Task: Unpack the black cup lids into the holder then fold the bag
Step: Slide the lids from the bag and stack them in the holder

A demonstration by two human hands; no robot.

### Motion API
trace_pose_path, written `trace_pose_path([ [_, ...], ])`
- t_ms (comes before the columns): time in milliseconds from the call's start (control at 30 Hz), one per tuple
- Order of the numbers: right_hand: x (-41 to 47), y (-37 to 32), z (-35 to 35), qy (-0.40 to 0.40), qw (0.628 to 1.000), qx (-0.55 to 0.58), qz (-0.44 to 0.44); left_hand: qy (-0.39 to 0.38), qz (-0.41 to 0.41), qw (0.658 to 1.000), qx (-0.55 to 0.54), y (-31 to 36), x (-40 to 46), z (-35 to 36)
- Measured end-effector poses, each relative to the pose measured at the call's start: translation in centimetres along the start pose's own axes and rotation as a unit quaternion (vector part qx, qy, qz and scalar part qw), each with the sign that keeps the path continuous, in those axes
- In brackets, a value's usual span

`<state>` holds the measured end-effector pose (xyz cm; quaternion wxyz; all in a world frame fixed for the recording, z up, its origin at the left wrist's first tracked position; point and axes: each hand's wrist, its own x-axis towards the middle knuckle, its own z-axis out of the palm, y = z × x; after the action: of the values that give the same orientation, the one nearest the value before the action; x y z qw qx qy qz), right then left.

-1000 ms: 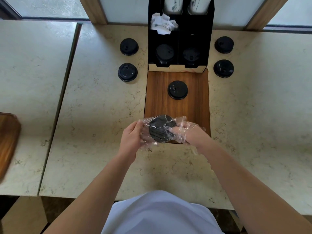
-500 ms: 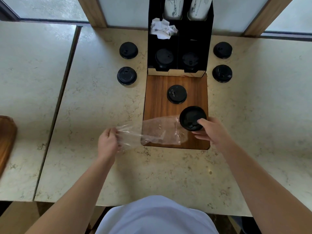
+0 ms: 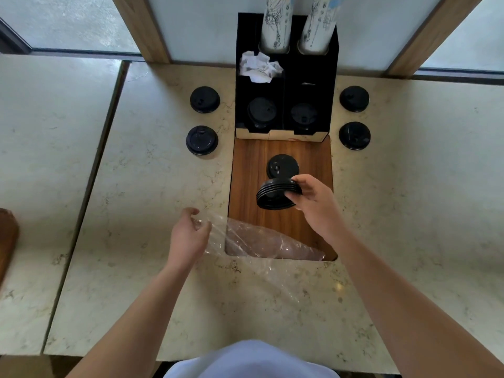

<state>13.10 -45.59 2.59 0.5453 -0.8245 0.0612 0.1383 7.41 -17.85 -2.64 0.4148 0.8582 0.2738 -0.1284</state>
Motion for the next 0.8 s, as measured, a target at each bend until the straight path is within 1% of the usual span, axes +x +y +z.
trace_pose_path([
  [133,1.0,-0.4,0.7,-0.015,1.0,-0.006,0.009,-0.026,0.028,0.999,0.019,1.8,0.1,0.3],
  [167,1.2,-0.4,0.8,-0.011,1.0,-0.007,0.011,-0.023,0.047,0.997,0.055,2.4,-0.1,0.4],
  [200,1.5,-0.4,0.9,-0.005,1.0,-0.001,0.011,-0.007,0.077,0.992,0.104,3.1,-0.2,0.4],
  [233,1.7,-0.4,0.8,0.001,1.0,0.004,0.008,0.018,0.112,0.985,0.126,3.8,-0.4,0.5],
  [267,2.0,-0.4,0.7,0.008,1.0,0.002,-0.003,0.034,0.139,0.984,0.109,4.9,-0.4,0.5],
  [300,2.3,-0.4,0.5,0.013,1.0,-0.007,-0.02,0.029,0.14,0.989,0.038,6.3,-0.2,0.4],
  [333,2.6,-0.4,0.4,0.016,0.999,-0.019,-0.039,-0.007,0.11,0.992,-0.068,8.0,-0.1,0.4],
  [367,2.9,-0.6,0.3,0.017,0.998,-0.025,-0.05,-0.059,0.076,0.982,-0.165,9.3,0.2,0.7],
  [400,3.3,-0.7,0.2,0.017,0.998,-0.02,-0.05,-0.091,0.073,0.972,-0.204,10.3,0.5,1.1],
  [433,3.6,-0.8,0.1,0.013,0.999,-0.003,-0.039,-0.103,0.113,0.973,-0.173,10.9,0.6,1.3],
  [467,3.9,-0.8,0.1,0.008,0.999,0.022,-0.022,-0.108,0.16,0.975,-0.108,11.1,0.9,1.5],
  [500,4.1,-0.8,0.1,0.004,0.999,0.05,-0.003,-0.119,0.196,0.973,-0.026,10.7,1.4,1.7],
  [533,4.2,-0.6,0.0,0.005,0.998,0.069,0.014,-0.146,0.21,0.964,0.074,10.1,2.0,1.8],
  [567,4.3,-0.5,-0.1,0.006,0.996,0.078,0.03,-0.175,0.214,0.943,0.183,9.3,2.5,1.9],
  [600,4.3,-0.3,-0.2,0.0,0.996,0.077,0.043,-0.201,0.216,0.913,0.281,8.4,3.0,1.6],
  [633,4.2,-0.3,-0.2,-0.016,0.996,0.071,0.055,-0.227,0.206,0.886,0.347,7.4,3.5,1.5],
  [667,4.0,-0.1,-0.2,-0.042,0.996,0.051,0.067,-0.244,0.186,0.874,0.378,6.5,3.8,1.3],
  [700,3.6,0.1,-0.1,-0.065,0.995,0.028,0.076,-0.234,0.167,0.877,0.385,5.7,3.9,1.0],
  [733,3.0,0.6,-0.2,-0.065,0.994,0.01,0.084,-0.198,0.149,0.893,0.375,4.8,3.8,0.7],
  [767,2.1,1.1,-0.5,-0.037,0.994,0.011,0.098,-0.138,0.124,0.924,0.334,3.8,3.6,0.4],
  [800,0.9,1.7,-1.1,0.01,0.991,0.033,0.126,-0.074,0.081,0.958,0.264,2.7,3.2,-0.1],
])
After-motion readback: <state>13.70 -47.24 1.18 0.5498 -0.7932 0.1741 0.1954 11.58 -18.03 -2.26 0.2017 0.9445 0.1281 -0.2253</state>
